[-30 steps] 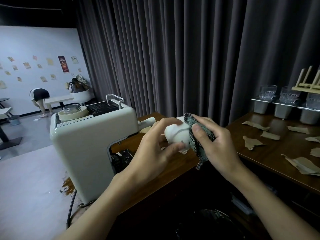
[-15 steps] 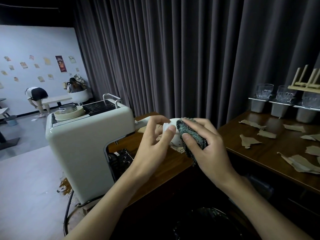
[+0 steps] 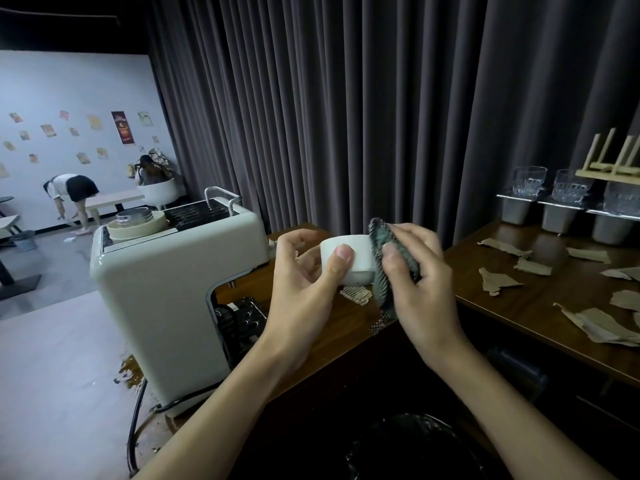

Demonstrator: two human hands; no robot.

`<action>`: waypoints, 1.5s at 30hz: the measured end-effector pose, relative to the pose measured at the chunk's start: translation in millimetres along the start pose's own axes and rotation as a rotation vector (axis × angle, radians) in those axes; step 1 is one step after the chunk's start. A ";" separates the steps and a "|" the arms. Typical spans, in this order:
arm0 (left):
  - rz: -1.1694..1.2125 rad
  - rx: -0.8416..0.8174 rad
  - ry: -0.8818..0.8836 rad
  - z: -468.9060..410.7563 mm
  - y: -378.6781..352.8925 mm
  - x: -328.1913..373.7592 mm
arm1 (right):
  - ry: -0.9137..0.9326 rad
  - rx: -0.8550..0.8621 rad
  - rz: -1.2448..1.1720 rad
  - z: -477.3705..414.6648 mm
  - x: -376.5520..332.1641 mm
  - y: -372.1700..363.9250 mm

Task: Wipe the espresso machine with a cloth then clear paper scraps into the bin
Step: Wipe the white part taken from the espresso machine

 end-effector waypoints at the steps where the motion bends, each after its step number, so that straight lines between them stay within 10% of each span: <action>1: -0.006 0.018 0.026 0.1 -0.2 -0.6 | -0.059 0.030 -0.015 -3.0 0.5 -0.8; 11: -0.370 -0.063 0.073 -0.2 0.7 4.5 | -0.018 -0.072 0.134 6.6 -3.1 -3.7; 32: -0.122 0.021 0.081 6.1 -7.2 -2.5 | 0.164 0.016 0.228 20.1 0.4 -8.4; 45: -0.128 -0.033 0.209 -8.9 -15.5 -15.9 | -0.143 0.019 -0.005 6.6 18.4 5.6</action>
Point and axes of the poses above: each hand's wrist, its own z-axis away from the middle knuckle, its own y-axis out of the back of the hand, x = y × z, the point moved 1 cm from there along -z, towards the middle knuckle, and after that the axes turned 2 degrees about z, right-handed, at the moved point
